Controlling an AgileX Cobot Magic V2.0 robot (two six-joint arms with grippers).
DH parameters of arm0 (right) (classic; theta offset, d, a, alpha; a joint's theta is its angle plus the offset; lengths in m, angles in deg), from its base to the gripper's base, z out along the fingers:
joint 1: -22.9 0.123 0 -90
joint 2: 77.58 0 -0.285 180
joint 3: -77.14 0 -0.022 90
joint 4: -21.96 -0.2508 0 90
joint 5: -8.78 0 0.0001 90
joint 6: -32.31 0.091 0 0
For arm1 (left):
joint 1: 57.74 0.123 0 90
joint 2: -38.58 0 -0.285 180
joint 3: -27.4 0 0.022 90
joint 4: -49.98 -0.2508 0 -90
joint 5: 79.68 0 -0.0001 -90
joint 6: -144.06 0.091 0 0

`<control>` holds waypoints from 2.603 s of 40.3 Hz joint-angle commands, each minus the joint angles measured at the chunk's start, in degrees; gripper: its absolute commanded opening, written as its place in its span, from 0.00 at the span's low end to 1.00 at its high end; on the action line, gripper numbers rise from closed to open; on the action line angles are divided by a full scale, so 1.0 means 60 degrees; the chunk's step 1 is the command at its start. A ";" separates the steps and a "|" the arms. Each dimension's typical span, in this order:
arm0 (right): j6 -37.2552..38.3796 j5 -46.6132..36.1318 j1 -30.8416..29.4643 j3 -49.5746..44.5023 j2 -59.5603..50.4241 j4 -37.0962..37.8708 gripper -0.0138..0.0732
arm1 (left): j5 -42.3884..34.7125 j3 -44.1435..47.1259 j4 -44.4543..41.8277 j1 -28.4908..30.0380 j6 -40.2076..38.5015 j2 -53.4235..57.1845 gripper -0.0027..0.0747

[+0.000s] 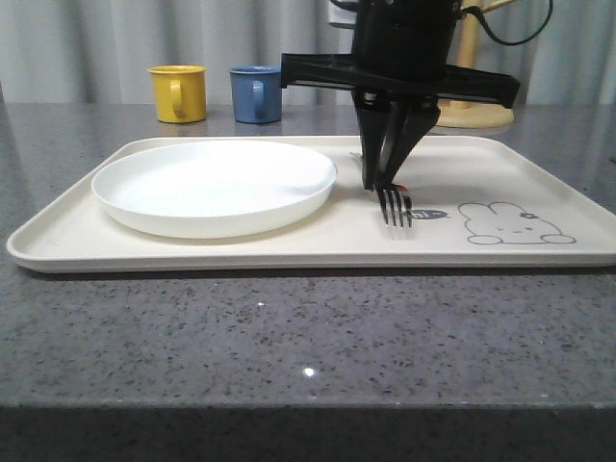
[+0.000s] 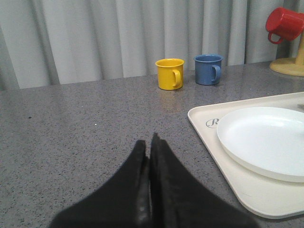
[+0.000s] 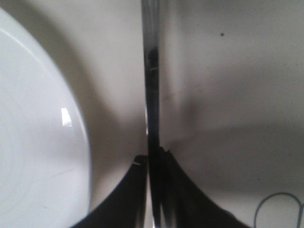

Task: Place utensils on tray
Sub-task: 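Lower the fork onto the tray beside the plate and release, then move the right gripper to the chopsticks and grasp them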

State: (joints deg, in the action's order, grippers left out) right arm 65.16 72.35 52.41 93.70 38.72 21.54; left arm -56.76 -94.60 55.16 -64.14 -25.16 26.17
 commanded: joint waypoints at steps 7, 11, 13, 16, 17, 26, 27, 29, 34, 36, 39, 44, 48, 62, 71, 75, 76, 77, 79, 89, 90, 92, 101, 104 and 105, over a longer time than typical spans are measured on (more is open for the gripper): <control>-0.0010 -0.0123 -0.0013 0.0301 -0.0462 -0.0134 0.37 | -0.0776 -0.0222 0.0102 -0.0060 -0.0105 -0.0094 0.01; -0.0010 -0.0078 -0.0013 0.0313 -0.0476 -0.0149 0.37 | -0.0776 -0.0222 0.0102 -0.0060 -0.0105 -0.0094 0.01; -0.0010 -0.0024 -0.0030 0.0346 -0.0528 -0.0122 0.37 | -0.0776 -0.0222 0.0102 -0.0060 -0.0105 -0.0094 0.01; -0.0010 0.0257 -0.0137 0.0545 -0.0600 -0.0013 0.37 | -0.0776 -0.0222 0.0102 -0.0060 -0.0105 -0.0094 0.01; -0.0010 0.0377 -0.0181 0.0641 -0.0627 0.0070 0.37 | -0.0776 -0.0222 0.0102 -0.0060 -0.0105 -0.0094 0.01; -0.0625 0.2170 -0.0727 0.1654 -0.0874 0.1434 0.37 | -0.0776 -0.0222 0.0102 -0.0060 -0.0105 -0.0094 0.01; -0.0834 0.2170 -0.0785 0.1639 -0.0944 0.1520 0.37 | -0.0776 -0.0222 0.0102 -0.0060 -0.0105 -0.0094 0.01; -0.1113 0.2170 -0.0953 0.1580 -0.1074 0.1598 0.37 | -0.0776 -0.0222 0.0102 -0.0060 -0.0105 -0.0094 0.01; -0.1892 0.2170 -0.1465 0.1381 -0.1410 0.1598 0.37 | -0.0776 -0.0222 0.0102 -0.0060 -0.0105 -0.0094 0.01; -0.2130 0.2170 -0.1746 0.1224 -0.1604 0.1598 0.37 | -0.0776 -0.0222 0.0102 -0.0060 -0.0105 -0.0094 0.01; -0.2403 0.2170 -0.2280 0.0769 -0.1990 0.1598 0.37 | -0.0776 -0.0222 0.0102 -0.0060 -0.0105 -0.0094 0.01; -0.2907 0.2170 -0.3359 -0.0241 -0.2610 0.1598 0.44 | -0.0776 -0.0222 0.0102 -0.0060 -0.0105 -0.0094 0.01; -0.3408 0.2096 -0.4343 -0.1000 -0.2982 0.1598 0.53 | -0.0776 -0.0222 0.0102 -0.0060 -0.0105 -0.0094 0.01; -0.4470 0.0442 -0.5804 -0.2947 -0.3109 0.0966 0.51 | -0.0776 -0.0222 0.0102 -0.0060 -0.0105 -0.0094 0.01; -0.4766 -0.0009 -0.5804 -0.3090 -0.3028 0.0421 0.51 | -0.0776 -0.0222 0.0102 -0.0060 -0.0105 -0.0094 0.01; -0.4766 0.0000 -0.5804 -0.3090 -0.2858 0.0421 0.51 | -0.0776 -0.0222 0.0102 -0.0060 -0.0105 -0.0094 0.01; -0.4766 0.0000 -0.5804 -0.3090 -0.2813 0.0421 0.51 | -0.0776 -0.0222 0.0102 -0.0060 -0.0105 -0.0094 0.01; -0.4766 -0.0011 -0.5804 -0.3090 -0.2765 0.0421 0.51 | -0.0776 -0.0222 0.0102 -0.0060 -0.0105 -0.0094 0.01; -0.4766 -0.0011 -0.5804 -0.3090 -0.2661 0.0421 0.51 | -0.0776 -0.0222 0.0102 -0.0060 -0.0105 -0.0094 0.01; -0.4766 0.0074 -0.5804 -0.3090 -0.2288 0.0421 0.50 | -0.0776 -0.0222 0.0102 -0.0060 -0.0105 -0.0094 0.01; -0.4766 0.0084 -0.5804 -0.3090 -0.2288 0.0421 0.48 | -0.0776 -0.0222 0.0102 -0.0060 -0.0105 -0.0094 0.01; -0.4766 0.0133 -0.5804 -0.3090 -0.2288 0.0421 0.43 | -0.0776 -0.0222 0.0102 -0.0060 -0.0105 -0.0094 0.01; -0.4766 0.0374 -0.5804 -0.3031 -0.2298 0.0393 0.19 | -0.0776 -0.0222 0.0102 -0.0060 -0.0105 -0.0094 0.01; -0.4756 0.0509 -0.5804 -0.2955 -0.2404 0.0327 0.19 | -0.0776 -0.0222 0.0102 -0.0060 -0.0105 -0.0094 0.01; -0.4730 0.0568 -0.5804 -0.2906 -0.2489 0.0302 0.19 | -0.0776 -0.0222 0.0102 -0.0060 -0.0105 -0.0094 0.01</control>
State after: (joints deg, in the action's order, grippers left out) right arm 37.10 73.90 17.73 74.28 26.80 24.34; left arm -56.76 -94.60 55.16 -64.14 -25.25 26.17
